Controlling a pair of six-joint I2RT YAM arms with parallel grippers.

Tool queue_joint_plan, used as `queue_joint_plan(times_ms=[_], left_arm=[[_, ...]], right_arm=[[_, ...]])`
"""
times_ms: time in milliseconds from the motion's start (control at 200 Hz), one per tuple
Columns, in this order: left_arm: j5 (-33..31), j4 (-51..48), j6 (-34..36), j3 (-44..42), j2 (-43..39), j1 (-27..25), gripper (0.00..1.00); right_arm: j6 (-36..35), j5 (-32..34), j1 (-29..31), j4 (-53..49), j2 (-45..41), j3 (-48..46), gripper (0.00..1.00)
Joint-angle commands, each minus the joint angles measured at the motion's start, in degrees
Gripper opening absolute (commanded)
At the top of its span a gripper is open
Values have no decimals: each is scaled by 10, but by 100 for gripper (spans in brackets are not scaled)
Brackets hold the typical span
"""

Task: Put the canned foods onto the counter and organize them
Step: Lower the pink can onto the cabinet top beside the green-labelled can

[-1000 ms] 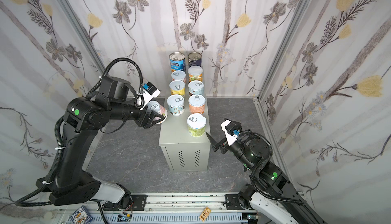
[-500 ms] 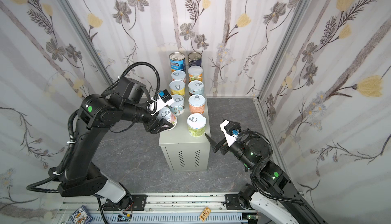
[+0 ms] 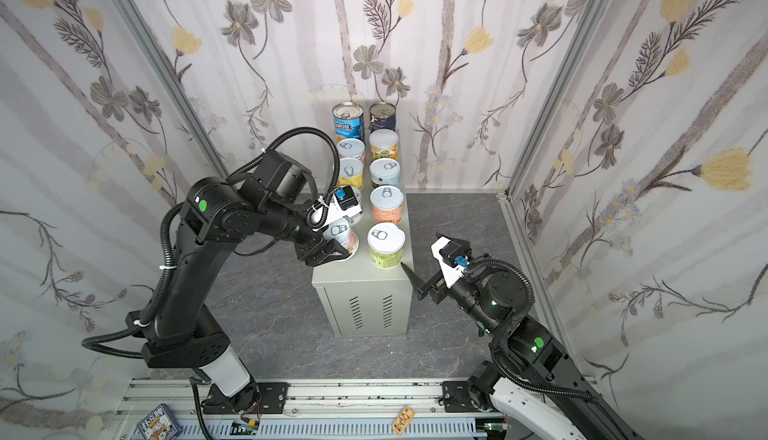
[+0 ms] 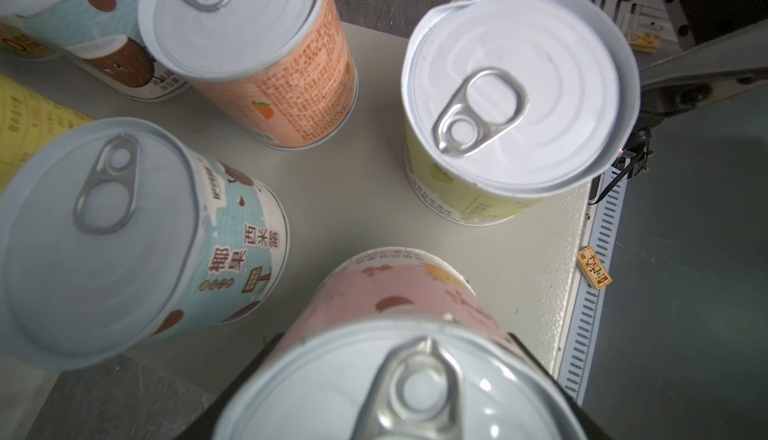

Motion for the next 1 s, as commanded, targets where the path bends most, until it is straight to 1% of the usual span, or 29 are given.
queue_joint_plan(times_ms=[0, 85, 150, 465, 665, 859, 994], left_arm=[[-6, -5, 16, 11, 4, -6, 0], [-10, -11, 16, 12, 6, -9, 0], [-11, -15, 15, 13, 7, -15, 5], [-45, -26, 10, 22, 26, -38, 17], [-64, -31, 14, 23, 22, -41, 27], [-61, -26, 17, 6, 7, -41, 45], [-52, -23, 17, -8, 2, -41, 51]], right_arm=[[-17, 9, 0, -11, 0, -5, 100], [-16, 10, 0, -14, -3, -4, 100], [-16, 11, 0, -16, -8, -2, 100], [-10, 8, 0, -16, -37, 3, 100], [-7, 10, 0, -15, -44, 0, 100], [-5, 10, 0, -15, -46, -2, 100], [-3, 10, 0, -15, -47, -2, 100]])
